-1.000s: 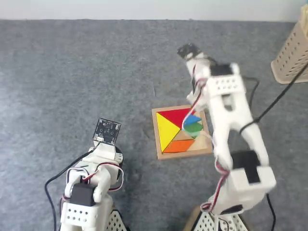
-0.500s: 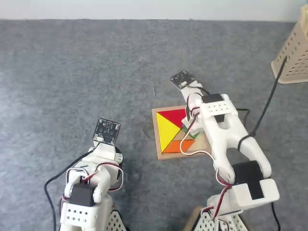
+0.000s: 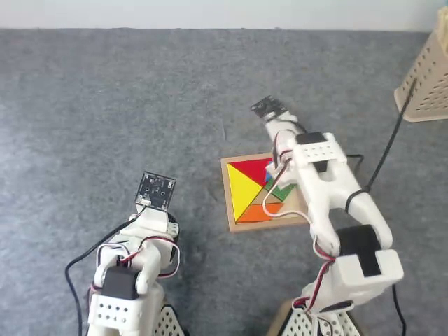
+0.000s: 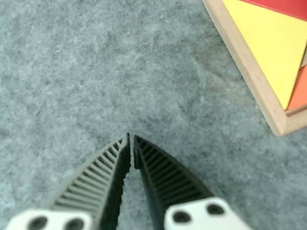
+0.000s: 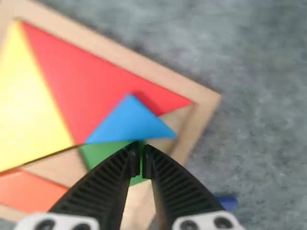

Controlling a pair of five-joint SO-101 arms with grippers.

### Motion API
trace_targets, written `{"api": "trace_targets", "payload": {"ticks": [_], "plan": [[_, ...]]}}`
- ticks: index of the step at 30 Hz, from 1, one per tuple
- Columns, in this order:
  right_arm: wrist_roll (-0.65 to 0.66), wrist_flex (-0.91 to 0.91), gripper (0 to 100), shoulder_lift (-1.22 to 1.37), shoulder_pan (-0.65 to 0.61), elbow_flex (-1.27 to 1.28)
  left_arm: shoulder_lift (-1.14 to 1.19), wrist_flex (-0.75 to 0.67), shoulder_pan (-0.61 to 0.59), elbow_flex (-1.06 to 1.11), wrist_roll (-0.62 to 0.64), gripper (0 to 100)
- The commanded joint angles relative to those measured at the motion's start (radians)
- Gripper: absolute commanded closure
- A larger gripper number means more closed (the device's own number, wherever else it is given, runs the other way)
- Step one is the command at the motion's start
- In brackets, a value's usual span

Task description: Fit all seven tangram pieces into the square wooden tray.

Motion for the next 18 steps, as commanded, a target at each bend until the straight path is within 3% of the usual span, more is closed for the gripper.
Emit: {"api": "trace_targets", "payload": {"ticks": [1, 8, 12, 18], "plan": [[-0.012, -0.016, 99.2, 0.012, 0.062, -0.098, -0.021, 0.006, 0.008, -0.019, 0.008, 99], [-0.02, -0.016, 99.2, 0.079, 0.064, -0.207, -0.021, 0.006, 0.008, -0.019, 0.008, 99], [-0.114, 0.01, 99.2, 0.054, 0.053, -0.249, -0.021, 0.006, 0.008, -0.019, 0.008, 99], [-0.118, -0.012, 99.2, -0.157, -0.091, -0.146, -0.021, 0.006, 0.008, -0.019, 0.008, 99]]}}
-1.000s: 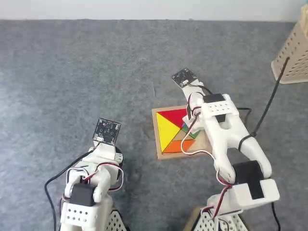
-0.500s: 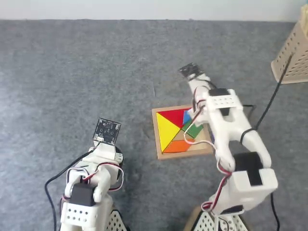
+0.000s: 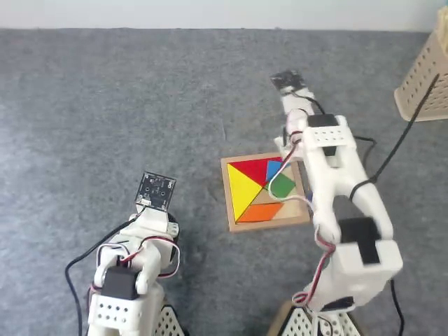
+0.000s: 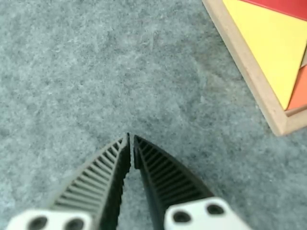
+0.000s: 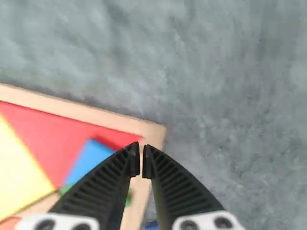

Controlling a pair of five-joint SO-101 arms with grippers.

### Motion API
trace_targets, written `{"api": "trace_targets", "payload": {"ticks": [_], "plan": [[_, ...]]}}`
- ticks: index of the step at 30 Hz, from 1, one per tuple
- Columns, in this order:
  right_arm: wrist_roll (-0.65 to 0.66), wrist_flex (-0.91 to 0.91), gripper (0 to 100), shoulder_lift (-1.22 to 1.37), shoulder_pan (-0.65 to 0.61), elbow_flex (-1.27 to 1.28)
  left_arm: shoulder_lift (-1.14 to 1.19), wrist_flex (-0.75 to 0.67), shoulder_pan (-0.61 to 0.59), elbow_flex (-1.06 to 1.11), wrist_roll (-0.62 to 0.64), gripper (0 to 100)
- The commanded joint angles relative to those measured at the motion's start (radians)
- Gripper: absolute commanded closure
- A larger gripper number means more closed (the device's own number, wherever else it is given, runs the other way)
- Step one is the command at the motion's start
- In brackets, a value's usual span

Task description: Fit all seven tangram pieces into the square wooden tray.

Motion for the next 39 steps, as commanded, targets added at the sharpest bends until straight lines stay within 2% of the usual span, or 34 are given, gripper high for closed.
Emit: {"api": "trace_targets", "payload": {"ticks": [1, 5, 10, 35, 39], "plan": [[-0.009, -0.051, 99.2, -0.17, -0.108, 0.063, -0.021, 0.006, 0.008, -0.019, 0.008, 99], [-0.003, -0.136, 99.2, -0.156, -0.173, 0.169, -0.021, 0.006, 0.006, -0.019, 0.008, 99], [0.031, -0.159, 99.2, -0.065, -0.191, 0.175, -0.021, 0.006, 0.006, -0.019, 0.008, 99], [0.087, -0.113, 99.2, -0.042, -0.12, 0.236, -0.021, 0.006, 0.006, -0.019, 0.008, 99], [0.087, -0.114, 99.2, -0.044, -0.065, 0.232, -0.021, 0.006, 0.006, -0.019, 0.008, 99]]}}
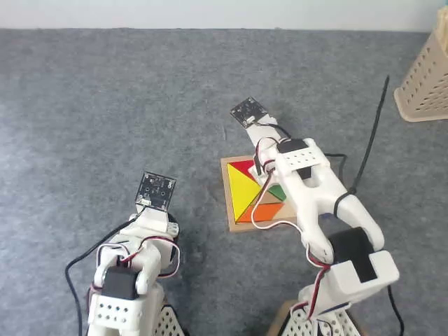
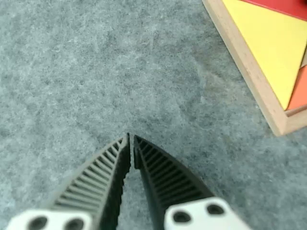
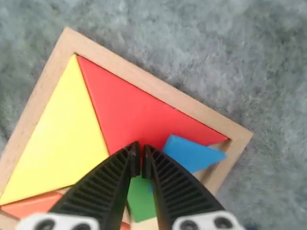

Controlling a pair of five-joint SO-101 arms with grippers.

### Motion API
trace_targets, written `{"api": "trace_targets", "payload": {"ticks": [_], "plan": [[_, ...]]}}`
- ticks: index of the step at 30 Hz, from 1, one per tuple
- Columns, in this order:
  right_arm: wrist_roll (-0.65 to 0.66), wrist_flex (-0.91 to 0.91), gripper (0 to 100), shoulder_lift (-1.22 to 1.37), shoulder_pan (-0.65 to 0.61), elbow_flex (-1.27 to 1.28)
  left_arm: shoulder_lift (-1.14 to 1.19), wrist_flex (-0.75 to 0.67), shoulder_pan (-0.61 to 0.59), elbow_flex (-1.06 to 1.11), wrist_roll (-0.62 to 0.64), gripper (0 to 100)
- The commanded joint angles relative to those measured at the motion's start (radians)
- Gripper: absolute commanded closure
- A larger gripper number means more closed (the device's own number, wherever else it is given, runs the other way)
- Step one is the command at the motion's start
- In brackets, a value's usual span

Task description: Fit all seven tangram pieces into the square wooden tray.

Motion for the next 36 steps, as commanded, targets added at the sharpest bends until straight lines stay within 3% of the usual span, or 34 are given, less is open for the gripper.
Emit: {"api": "trace_targets", "payload": {"ticks": [1, 11, 21, 27, 36], "plan": [[0.021, 0.013, 99.2, -0.021, 0.065, -0.011, -0.021, 0.006, 0.006, -0.019, 0.008, 99], [0.017, 0.013, 99.2, -0.033, 0.101, -0.014, -0.021, 0.006, 0.006, -0.019, 0.008, 99], [-0.035, 0.059, 99.2, -0.242, 0.102, 0.029, -0.021, 0.006, 0.006, -0.019, 0.008, 99], [-0.032, -0.035, 99.2, -0.119, 0.104, 0.018, -0.021, 0.006, 0.006, -0.019, 0.008, 99], [-0.026, 0.025, 99.2, 0.048, 0.111, -0.095, -0.021, 0.006, 0.006, -0.019, 0.008, 99]]}}
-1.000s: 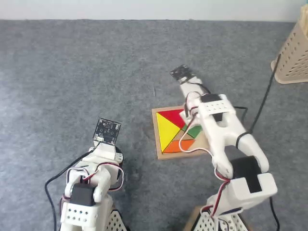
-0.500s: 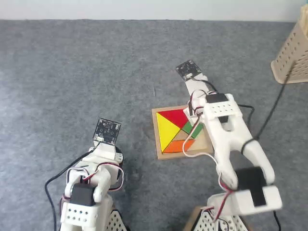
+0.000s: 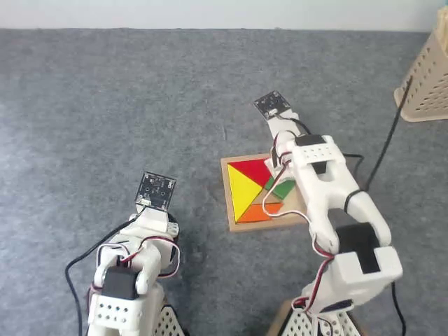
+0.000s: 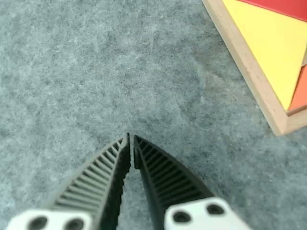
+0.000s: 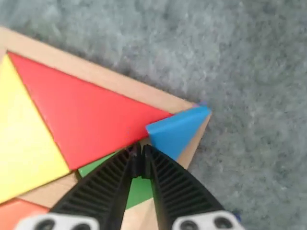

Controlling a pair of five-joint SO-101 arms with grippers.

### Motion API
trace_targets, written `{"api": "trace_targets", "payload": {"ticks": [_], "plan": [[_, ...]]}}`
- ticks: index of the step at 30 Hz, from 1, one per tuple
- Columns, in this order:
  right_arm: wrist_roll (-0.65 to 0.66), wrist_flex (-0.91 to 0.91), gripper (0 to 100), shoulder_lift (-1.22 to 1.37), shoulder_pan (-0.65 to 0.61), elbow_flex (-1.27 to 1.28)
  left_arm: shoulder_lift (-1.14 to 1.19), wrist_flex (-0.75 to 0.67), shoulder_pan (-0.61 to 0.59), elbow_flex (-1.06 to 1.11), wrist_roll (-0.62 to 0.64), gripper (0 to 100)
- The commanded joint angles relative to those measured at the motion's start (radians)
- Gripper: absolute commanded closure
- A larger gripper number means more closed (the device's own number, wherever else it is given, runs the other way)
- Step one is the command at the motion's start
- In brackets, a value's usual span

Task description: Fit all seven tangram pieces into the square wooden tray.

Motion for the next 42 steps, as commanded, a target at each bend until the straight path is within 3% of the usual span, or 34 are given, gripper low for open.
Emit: {"api": "trace_targets", "payload": {"ticks": [1, 13, 20, 29, 42], "plan": [[-0.005, 0.033, 99.2, -0.01, 0.016, -0.057, -0.021, 0.006, 0.006, -0.019, 0.008, 99], [-0.014, 0.019, 99.2, -0.174, 0.005, -0.06, -0.021, 0.006, 0.006, -0.019, 0.008, 99], [-0.012, -0.085, 99.2, -0.119, -0.005, -0.095, -0.021, 0.006, 0.006, -0.019, 0.008, 99], [-0.005, -0.077, 99.2, 0.056, 0.001, -0.186, -0.021, 0.006, 0.006, -0.019, 0.008, 99], [-0.011, -0.005, 99.2, 0.045, 0.019, -0.181, -0.021, 0.006, 0.006, -0.019, 0.008, 99]]}}
